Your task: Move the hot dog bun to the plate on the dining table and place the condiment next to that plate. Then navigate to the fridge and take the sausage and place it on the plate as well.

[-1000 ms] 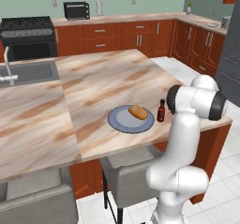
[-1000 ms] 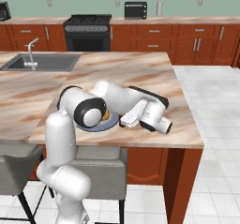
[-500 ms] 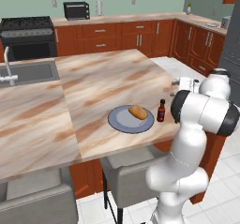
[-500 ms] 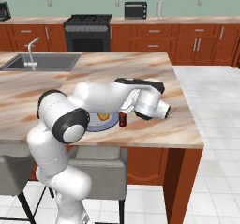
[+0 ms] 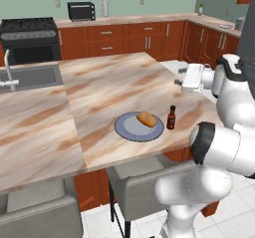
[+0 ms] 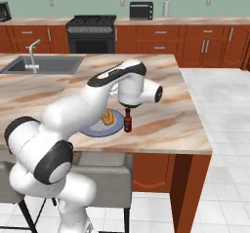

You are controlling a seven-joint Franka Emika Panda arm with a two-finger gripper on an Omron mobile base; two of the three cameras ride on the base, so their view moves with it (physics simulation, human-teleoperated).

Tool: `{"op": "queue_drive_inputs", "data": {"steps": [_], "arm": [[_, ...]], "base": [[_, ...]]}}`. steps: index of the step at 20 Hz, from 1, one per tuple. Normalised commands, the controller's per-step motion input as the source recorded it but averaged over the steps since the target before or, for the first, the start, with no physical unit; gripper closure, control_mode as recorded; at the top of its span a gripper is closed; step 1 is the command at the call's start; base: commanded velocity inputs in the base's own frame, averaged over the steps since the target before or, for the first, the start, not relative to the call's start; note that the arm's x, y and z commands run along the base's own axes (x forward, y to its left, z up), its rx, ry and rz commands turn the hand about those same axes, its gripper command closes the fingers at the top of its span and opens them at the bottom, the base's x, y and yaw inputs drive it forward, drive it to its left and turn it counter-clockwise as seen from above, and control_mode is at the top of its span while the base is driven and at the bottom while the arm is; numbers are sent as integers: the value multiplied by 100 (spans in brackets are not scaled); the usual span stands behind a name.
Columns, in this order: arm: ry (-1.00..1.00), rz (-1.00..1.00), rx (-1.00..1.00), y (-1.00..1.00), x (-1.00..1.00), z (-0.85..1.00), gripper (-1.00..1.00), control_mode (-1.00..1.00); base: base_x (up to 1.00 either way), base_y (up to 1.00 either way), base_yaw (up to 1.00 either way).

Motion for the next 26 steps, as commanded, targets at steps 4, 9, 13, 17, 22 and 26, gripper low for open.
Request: {"op": "queue_drive_inputs", "data": {"steps": [4,9,13,17,22,26], "arm": [[57,-58,3,8,-25,58,-100,-100],[72,-60,1,-2,-7,29,-100,-100],[66,-51,-13,-8,-33,0,-100,-100],[57,-35,-18,-38,-33,-6,-100,-100],[15,-5,-8,-12,-68,-27,-100,-100],[-19,0,0,0,-93,-9,-100,-100]], "base": [[0,0,0],[0,0,0],[0,0,0],[0,0,0],[0,0,0],[0,0,0]]}}
